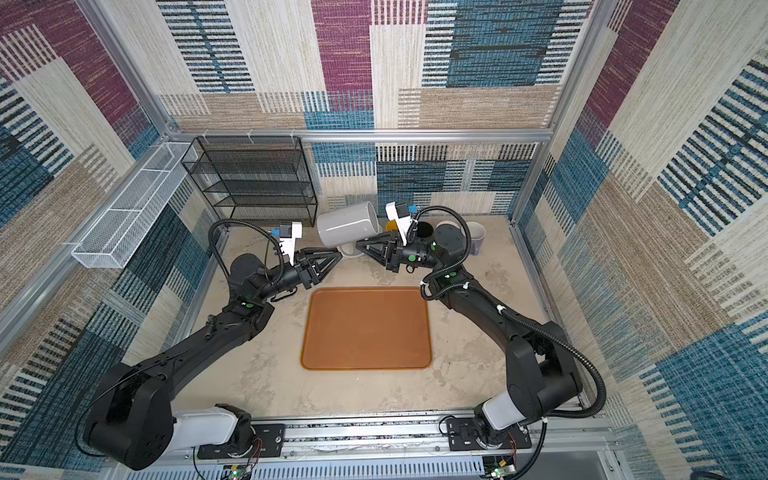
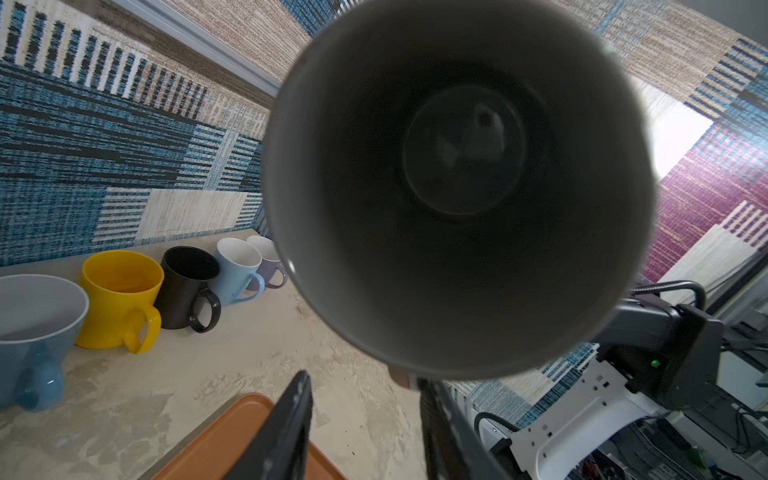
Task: Turn the mug right side up
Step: 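Grip the grey mug's base with the left gripper while the right holds its rim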
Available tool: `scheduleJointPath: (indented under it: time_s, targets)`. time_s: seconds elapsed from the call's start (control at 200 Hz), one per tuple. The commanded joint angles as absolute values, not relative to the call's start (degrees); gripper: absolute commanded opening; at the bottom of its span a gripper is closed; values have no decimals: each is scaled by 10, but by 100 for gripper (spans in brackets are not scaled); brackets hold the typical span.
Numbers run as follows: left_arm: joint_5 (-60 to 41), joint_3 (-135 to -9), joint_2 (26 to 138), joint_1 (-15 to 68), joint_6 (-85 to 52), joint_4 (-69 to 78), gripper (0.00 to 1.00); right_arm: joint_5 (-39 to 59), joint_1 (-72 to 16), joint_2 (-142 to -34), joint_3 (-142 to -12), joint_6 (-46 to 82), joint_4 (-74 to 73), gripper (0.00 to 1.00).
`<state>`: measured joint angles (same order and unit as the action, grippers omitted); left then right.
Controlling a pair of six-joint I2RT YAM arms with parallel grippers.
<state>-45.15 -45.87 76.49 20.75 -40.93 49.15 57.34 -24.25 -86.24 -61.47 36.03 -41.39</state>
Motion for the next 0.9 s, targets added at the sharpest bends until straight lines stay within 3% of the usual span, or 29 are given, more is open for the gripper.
scheduleJointPath:
  time_s: [0.0,0.321,0.561,0.897]
  targets:
    - [-460,-456,778,209,-460,596,44,574,-248,-864,-621,370,-485,0]
    - [-454,-453,829,213,-541,750,42,570,-260,-876,-620,388,-514,0]
    - [-439,-443,822,218,-539,782,40,565,-267,-881,-615,396,-533,0]
    - [-435,-436,811,220,-544,807,25,564,-272,-889,-604,422,-570,0]
